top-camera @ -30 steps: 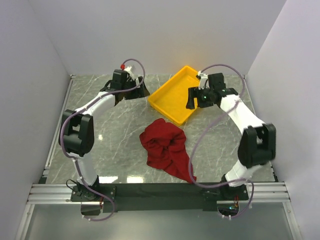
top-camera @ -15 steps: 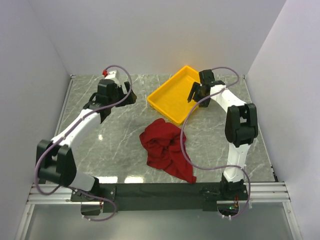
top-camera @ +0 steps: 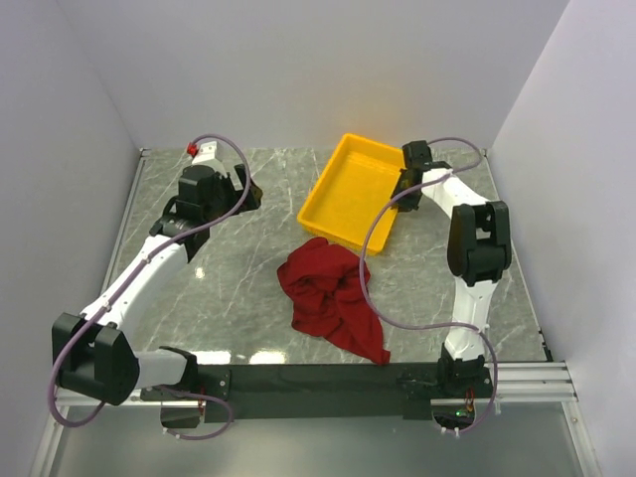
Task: Fold and stack the t-shirts
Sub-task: Move the tshirt to the center of the board
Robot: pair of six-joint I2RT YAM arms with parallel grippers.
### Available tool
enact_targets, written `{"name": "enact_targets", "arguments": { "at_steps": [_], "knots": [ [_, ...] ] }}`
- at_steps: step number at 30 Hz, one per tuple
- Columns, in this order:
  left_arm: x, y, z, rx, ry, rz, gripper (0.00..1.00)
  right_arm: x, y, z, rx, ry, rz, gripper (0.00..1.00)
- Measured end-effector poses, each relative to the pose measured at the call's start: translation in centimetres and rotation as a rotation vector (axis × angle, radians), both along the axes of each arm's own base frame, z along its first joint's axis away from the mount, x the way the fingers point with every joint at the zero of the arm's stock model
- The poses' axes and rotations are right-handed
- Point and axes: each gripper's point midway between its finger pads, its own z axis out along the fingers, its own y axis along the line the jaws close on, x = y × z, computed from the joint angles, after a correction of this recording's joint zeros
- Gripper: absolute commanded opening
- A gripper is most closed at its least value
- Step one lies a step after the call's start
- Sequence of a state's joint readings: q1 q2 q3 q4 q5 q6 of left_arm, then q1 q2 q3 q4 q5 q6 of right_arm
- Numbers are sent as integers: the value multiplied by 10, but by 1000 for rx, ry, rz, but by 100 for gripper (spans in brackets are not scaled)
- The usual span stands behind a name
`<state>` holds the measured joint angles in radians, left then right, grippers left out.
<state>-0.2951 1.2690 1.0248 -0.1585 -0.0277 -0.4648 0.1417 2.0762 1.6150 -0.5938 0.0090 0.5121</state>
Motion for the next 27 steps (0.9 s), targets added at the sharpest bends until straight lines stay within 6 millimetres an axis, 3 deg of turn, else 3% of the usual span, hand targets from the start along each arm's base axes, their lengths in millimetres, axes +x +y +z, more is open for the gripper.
{"name": "enact_targets", "arguments": {
  "at_steps": [4,9,14,25,27],
  "knots": [
    [-5,3,4,0,-11,7,93,9,-37,2,-34,-23,-42,0],
    [-11,5,7,-3,-25,10,93,11,-114,2,-104,-29,-82,0],
    [-13,6,7,1,-26,9,93,4,-183,8,-222,-40,3,0],
    [-14,4,7,0,-26,-8,94,-12,-264,24,-368,-27,285,1],
    [-14,4,7,2,-27,-9,93,-13,-279,29,-407,-28,304,12]
  ]
}}
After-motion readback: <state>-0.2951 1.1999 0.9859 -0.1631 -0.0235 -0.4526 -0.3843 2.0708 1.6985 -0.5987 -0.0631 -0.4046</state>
